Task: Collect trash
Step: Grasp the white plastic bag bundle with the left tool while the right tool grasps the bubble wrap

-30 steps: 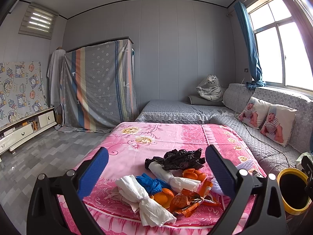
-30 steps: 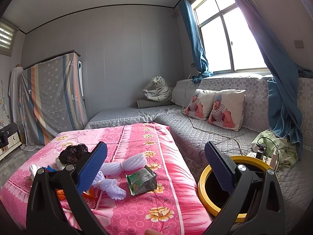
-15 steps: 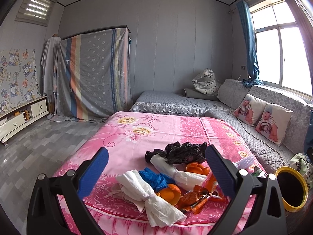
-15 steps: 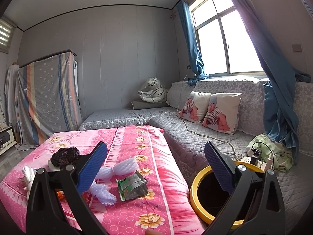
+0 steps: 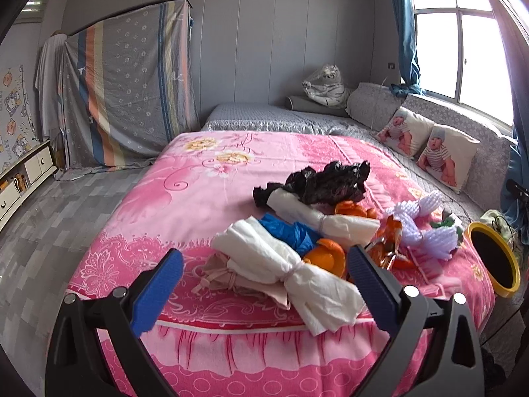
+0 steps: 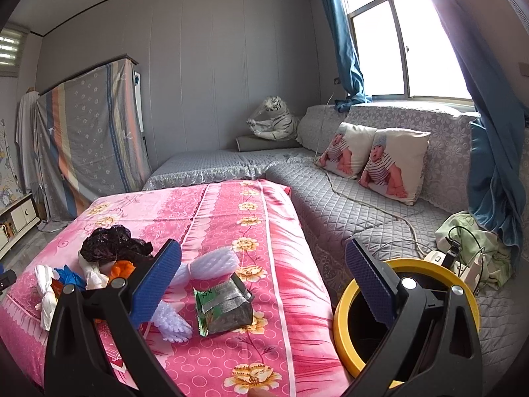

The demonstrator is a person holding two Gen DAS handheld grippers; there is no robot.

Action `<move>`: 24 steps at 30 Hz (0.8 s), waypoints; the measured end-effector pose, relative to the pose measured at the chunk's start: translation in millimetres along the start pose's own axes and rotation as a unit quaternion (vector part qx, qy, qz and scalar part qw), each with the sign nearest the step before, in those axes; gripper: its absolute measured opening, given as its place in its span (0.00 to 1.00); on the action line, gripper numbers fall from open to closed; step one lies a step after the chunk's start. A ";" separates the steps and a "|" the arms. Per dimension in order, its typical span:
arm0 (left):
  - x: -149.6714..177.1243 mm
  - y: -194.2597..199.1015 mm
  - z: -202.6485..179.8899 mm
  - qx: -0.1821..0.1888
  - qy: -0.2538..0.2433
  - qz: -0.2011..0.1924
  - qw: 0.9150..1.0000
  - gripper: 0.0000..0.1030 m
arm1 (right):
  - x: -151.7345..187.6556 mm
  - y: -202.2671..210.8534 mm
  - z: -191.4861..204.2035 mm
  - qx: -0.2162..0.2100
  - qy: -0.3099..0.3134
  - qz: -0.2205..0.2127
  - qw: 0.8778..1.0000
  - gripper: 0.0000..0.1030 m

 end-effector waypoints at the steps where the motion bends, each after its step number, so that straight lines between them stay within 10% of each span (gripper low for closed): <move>1: 5.3 -3.4 -1.5 0.005 -0.005 0.006 1.000 0.93 | 2.0 -7.3 3.2 -0.011 0.000 0.009 1.000 0.92; 24: -7.2 -66.6 8.2 0.019 0.021 0.068 0.997 0.93 | 17.5 -137.9 45.2 -0.103 0.000 0.179 0.978 0.92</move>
Point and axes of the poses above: each gripper's, at about its wrist camera, not at the fingertips, and y roughly against the way its jaws point, z to its left, x to its underside, the point moved 10 cm from there along -y, roughly the way its jaws point, and after that the axes turned 1 degree about x, right-handed, at the moved point
